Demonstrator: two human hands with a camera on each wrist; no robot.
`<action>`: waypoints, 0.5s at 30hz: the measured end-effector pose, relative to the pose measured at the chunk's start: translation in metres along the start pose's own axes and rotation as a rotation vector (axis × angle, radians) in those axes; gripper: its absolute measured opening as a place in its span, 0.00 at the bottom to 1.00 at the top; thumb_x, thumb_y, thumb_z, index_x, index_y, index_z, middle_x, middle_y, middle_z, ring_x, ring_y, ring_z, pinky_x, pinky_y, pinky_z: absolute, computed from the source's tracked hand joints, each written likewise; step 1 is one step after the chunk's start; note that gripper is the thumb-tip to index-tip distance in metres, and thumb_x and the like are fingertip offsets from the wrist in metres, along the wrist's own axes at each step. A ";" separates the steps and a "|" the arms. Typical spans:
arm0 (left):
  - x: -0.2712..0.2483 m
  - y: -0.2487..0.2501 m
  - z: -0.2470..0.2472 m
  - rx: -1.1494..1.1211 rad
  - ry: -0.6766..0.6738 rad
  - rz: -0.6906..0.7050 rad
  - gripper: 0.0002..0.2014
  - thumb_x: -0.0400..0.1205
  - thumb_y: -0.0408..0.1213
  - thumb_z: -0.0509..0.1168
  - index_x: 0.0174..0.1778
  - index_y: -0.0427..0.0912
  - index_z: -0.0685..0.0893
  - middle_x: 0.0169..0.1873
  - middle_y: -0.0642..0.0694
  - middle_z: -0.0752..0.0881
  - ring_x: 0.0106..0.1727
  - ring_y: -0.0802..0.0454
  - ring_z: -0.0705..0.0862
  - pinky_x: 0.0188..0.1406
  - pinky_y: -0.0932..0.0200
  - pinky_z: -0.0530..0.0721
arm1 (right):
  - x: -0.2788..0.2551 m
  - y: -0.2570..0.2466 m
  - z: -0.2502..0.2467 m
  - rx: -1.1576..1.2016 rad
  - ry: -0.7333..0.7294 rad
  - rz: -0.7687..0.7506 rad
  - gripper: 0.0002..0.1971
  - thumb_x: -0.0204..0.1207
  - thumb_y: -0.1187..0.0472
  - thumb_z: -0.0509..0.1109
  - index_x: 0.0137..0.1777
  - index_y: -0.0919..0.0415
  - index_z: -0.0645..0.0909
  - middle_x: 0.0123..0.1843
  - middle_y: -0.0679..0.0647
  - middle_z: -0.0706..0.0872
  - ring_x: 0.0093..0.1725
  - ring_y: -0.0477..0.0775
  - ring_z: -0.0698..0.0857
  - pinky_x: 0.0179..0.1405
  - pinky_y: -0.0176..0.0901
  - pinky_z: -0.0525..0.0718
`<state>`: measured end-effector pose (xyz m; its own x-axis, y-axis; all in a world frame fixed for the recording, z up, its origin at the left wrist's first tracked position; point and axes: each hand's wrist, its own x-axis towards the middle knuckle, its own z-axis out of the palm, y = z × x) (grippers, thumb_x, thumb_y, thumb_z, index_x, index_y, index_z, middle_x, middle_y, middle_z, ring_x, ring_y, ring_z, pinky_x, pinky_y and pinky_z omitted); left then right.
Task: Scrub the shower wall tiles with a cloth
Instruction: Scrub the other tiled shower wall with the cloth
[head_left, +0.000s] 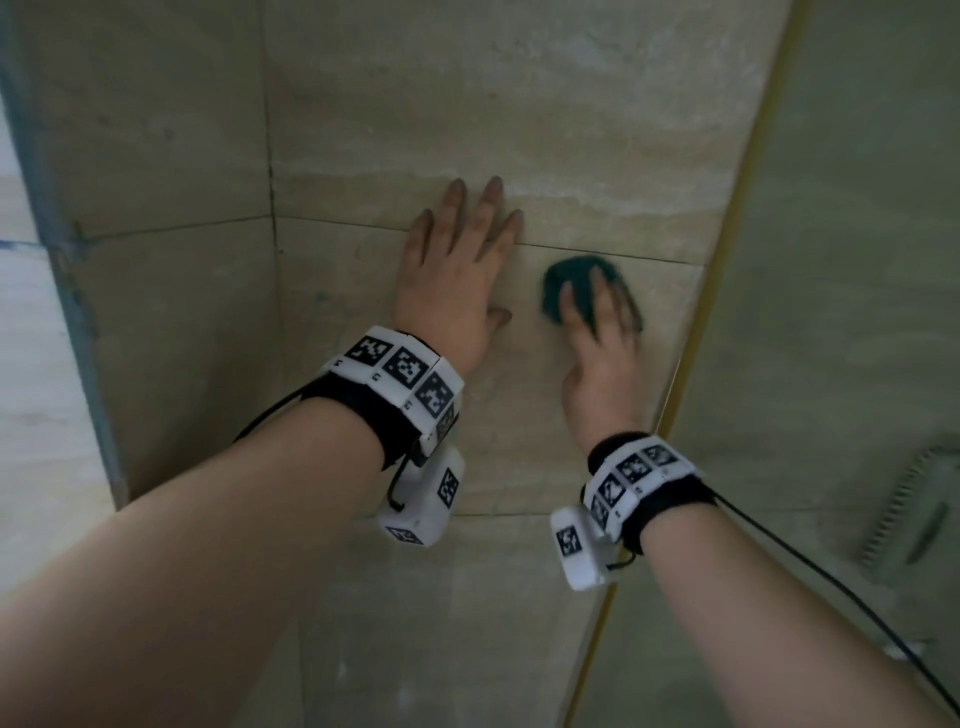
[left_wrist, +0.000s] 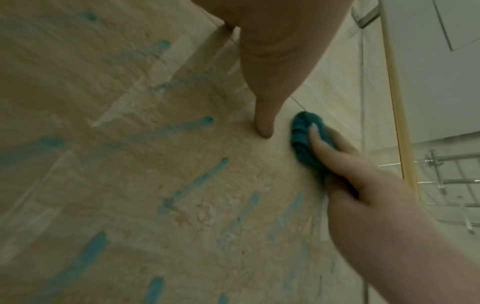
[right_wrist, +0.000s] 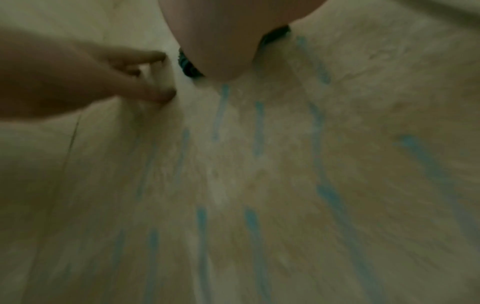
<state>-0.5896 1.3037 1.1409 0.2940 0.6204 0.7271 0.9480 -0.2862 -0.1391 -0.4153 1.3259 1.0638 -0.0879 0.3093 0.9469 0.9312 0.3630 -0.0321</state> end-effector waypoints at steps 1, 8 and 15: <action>0.000 0.001 0.000 0.001 -0.005 -0.003 0.43 0.83 0.49 0.64 0.85 0.50 0.42 0.84 0.47 0.35 0.84 0.41 0.37 0.81 0.43 0.39 | 0.011 0.002 -0.004 0.001 0.030 0.082 0.41 0.64 0.85 0.59 0.79 0.59 0.68 0.82 0.64 0.63 0.81 0.66 0.58 0.77 0.62 0.64; 0.000 0.004 0.002 -0.017 -0.008 -0.023 0.43 0.83 0.47 0.65 0.85 0.50 0.42 0.84 0.47 0.35 0.84 0.41 0.36 0.81 0.44 0.39 | 0.020 0.010 -0.003 0.003 0.115 0.256 0.38 0.67 0.78 0.53 0.80 0.61 0.65 0.83 0.64 0.60 0.82 0.69 0.57 0.79 0.65 0.62; 0.002 0.003 0.003 -0.023 0.001 -0.016 0.43 0.82 0.47 0.65 0.85 0.50 0.42 0.84 0.47 0.35 0.84 0.41 0.36 0.81 0.43 0.38 | -0.044 0.001 0.021 -0.083 -0.023 0.043 0.38 0.63 0.73 0.46 0.77 0.59 0.63 0.78 0.65 0.66 0.77 0.68 0.60 0.73 0.73 0.67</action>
<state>-0.5856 1.3057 1.1400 0.2789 0.6245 0.7295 0.9495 -0.2930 -0.1122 -0.4183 1.3315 1.0154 -0.0543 0.3431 0.9377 0.9603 0.2752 -0.0451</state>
